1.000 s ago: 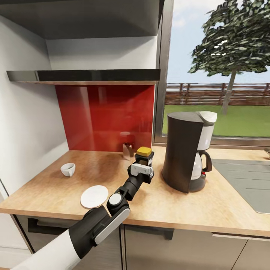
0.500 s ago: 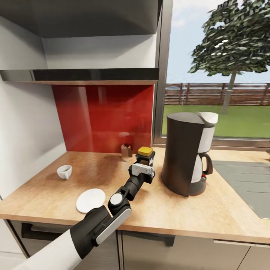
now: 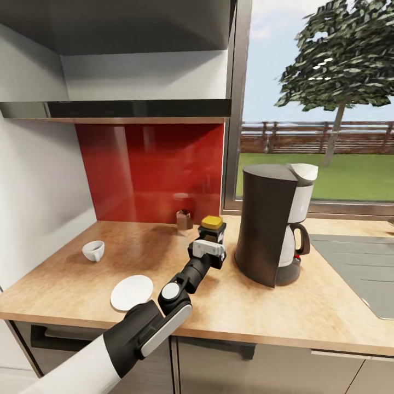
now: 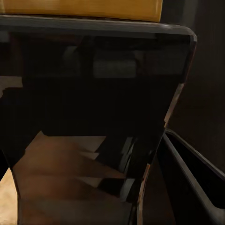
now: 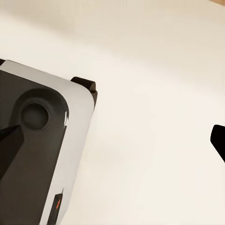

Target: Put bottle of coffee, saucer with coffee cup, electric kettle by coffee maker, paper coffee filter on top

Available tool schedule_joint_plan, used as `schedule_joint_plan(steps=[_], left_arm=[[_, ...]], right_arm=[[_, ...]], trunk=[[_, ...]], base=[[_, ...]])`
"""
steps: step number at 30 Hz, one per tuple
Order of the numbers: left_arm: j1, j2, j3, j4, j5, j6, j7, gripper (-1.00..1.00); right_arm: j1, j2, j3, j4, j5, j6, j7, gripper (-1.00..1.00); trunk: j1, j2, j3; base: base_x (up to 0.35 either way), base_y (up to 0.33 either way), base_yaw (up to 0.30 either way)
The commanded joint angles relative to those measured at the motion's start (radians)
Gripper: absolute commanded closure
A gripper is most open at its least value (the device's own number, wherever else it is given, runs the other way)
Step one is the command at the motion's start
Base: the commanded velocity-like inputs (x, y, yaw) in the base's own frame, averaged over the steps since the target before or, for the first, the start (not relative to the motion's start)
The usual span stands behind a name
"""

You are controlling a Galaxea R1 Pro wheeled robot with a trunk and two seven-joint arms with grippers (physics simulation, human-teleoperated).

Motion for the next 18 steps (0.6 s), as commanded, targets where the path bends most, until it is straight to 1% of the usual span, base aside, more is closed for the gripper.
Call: schedule_joint_plan(steps=[1, 4, 18], left_arm=[[-0.001, -0.002, -0.003, 0.001, 0.007, -0.002, 0.006, 1.0], [-0.001, -0.008, -0.003, 0.008, 0.007, -0.003, 0.005, 1.0], [-0.001, -0.009, -0.001, 0.01, 0.007, -0.004, 0.005, 1.0]], right_arm=[[-0.001, 0.0, -0.006, 0.0, 0.009, -0.004, 0.002, -1.0], [-0.001, 0.0, -0.007, 0.0, 0.009, -0.003, 0.002, -1.0], [-0.001, 0.0, -0.007, 0.0, 0.009, -0.003, 0.002, -1.0]], trunk=[[0.0, -0.001, -0.001], [0.0, -0.001, -0.005], [0.0, -0.001, -0.02]], base=[[0.0, 0.0, 0.0], [0.0, 0.0, 0.0], [0.0, 0.0, 0.0]])
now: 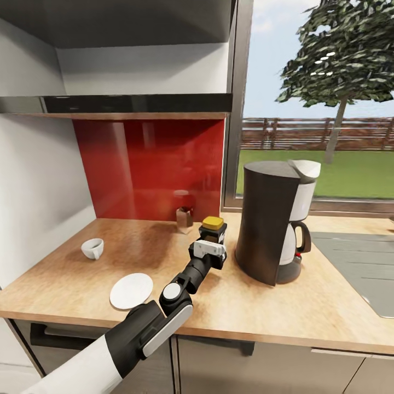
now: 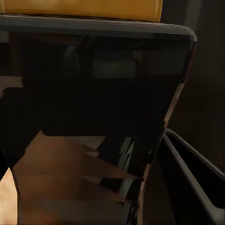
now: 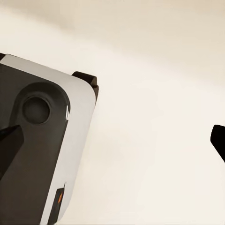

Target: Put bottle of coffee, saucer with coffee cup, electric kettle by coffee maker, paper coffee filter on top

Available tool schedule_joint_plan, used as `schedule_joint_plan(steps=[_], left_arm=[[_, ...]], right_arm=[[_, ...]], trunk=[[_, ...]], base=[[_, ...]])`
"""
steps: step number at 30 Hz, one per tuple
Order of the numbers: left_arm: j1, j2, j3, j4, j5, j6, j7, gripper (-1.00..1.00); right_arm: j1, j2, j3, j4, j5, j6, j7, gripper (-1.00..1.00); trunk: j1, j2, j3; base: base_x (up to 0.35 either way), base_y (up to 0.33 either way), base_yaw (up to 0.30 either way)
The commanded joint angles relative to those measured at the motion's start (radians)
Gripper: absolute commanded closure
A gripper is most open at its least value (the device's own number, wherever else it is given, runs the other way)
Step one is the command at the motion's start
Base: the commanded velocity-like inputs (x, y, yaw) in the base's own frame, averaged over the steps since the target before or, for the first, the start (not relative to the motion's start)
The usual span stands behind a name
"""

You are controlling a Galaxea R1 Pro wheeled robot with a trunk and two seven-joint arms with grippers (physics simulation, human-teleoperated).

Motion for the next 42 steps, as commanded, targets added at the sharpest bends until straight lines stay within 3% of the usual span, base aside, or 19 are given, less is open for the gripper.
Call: schedule_joint_plan(steps=[1, 42], left_arm=[[-0.001, 0.0, -0.003, -0.001, 0.007, -0.002, 0.006, 1.0], [-0.002, 0.0, -0.003, 0.0, 0.007, -0.002, 0.006, 1.0]], right_arm=[[-0.001, 0.0, -0.007, 0.0, 0.009, -0.004, 0.002, -1.0], [-0.001, -0.001, -0.005, 0.0, 0.009, -0.004, 0.002, -1.0]], trunk=[[0.0, -0.001, -0.003], [0.0, -0.001, -0.048]], base=[[0.0, 0.0, 0.0], [0.022, 0.0, 0.0]])
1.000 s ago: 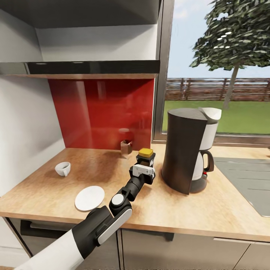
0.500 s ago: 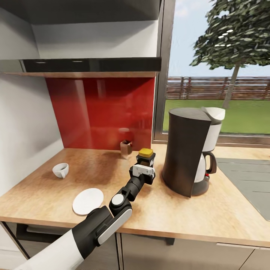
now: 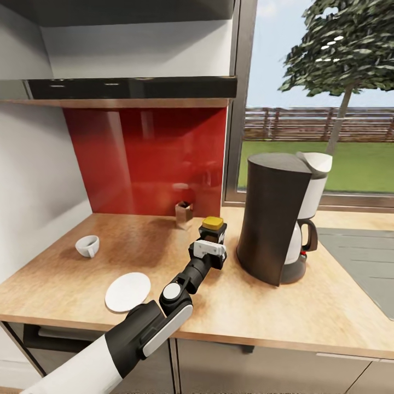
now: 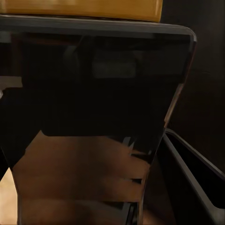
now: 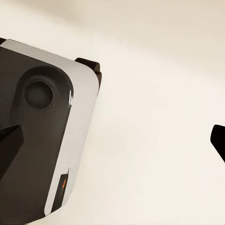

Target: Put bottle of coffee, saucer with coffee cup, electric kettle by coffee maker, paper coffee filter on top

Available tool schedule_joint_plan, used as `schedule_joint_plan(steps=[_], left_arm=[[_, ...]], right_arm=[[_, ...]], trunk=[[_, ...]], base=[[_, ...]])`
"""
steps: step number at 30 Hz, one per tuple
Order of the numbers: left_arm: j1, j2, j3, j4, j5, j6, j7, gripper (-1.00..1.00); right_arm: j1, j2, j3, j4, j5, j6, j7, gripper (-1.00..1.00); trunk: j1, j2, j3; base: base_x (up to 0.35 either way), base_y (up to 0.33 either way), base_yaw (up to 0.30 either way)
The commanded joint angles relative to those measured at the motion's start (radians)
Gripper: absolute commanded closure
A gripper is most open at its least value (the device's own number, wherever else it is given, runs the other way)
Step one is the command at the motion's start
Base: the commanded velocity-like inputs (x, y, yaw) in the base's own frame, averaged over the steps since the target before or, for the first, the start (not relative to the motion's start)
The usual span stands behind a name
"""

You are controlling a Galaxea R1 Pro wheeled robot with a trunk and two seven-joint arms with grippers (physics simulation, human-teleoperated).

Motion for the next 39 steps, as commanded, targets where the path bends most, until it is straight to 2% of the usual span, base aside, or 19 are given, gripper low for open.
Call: schedule_joint_plan(steps=[1, 39], left_arm=[[-0.001, 0.0, -0.003, -0.001, 0.007, -0.002, 0.006, 1.0], [-0.001, 0.0, -0.003, -0.001, 0.007, -0.002, 0.006, 1.0]], right_arm=[[-0.001, 0.0, -0.006, 0.0, 0.008, -0.004, 0.002, -1.0], [-0.001, 0.0, -0.006, 0.0, 0.008, -0.004, 0.002, -1.0]], trunk=[[0.0, -0.001, -0.003], [0.0, -0.001, -0.06]], base=[[0.0, 0.0, 0.0], [0.0, 0.0, 0.0]])
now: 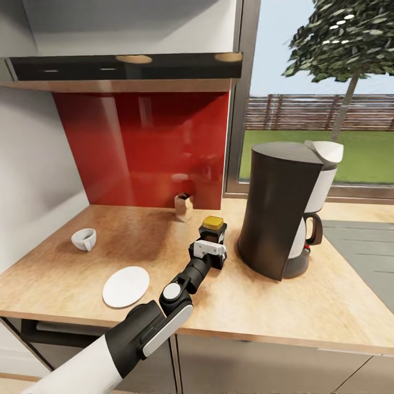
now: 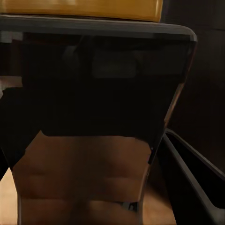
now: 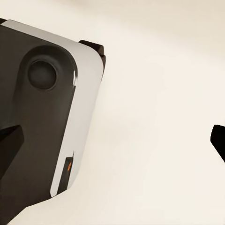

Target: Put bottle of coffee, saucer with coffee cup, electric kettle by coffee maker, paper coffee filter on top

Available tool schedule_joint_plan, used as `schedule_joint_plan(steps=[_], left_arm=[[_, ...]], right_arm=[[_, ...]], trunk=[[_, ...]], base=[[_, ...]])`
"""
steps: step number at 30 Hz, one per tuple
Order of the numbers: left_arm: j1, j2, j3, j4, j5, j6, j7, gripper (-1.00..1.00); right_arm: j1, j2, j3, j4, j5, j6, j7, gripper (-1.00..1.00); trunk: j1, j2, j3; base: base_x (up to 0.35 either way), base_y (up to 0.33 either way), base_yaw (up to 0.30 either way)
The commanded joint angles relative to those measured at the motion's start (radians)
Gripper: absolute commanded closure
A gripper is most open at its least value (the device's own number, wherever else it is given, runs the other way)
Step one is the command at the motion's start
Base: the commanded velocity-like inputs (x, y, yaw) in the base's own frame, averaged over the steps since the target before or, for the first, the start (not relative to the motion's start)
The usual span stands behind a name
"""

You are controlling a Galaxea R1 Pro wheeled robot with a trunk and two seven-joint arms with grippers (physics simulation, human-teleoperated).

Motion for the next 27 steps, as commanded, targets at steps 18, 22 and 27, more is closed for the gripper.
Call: schedule_joint_plan(steps=[18, 22, 27], left_arm=[[-0.002, 0.0, -0.003, -0.001, 0.007, -0.001, 0.006, 1.0], [-0.002, 0.0, -0.003, -0.001, 0.007, -0.001, 0.006, 1.0], [-0.002, 0.0, -0.003, -0.001, 0.007, -0.001, 0.006, 1.0]], right_arm=[[-0.001, 0.0, -0.005, 0.0, 0.008, -0.004, 0.002, -1.0], [-0.001, 0.0, -0.005, 0.0, 0.008, -0.004, 0.002, -1.0], [-0.001, 0.0, -0.005, 0.0, 0.008, -0.004, 0.002, -1.0]], trunk=[[0.0, -0.001, -0.021], [0.0, -0.001, -0.025], [0.0, -0.001, -0.031]], base=[[0.0, 0.0, 0.0], [0.0, 0.0, 0.0], [0.0, 0.0, 0.0]])
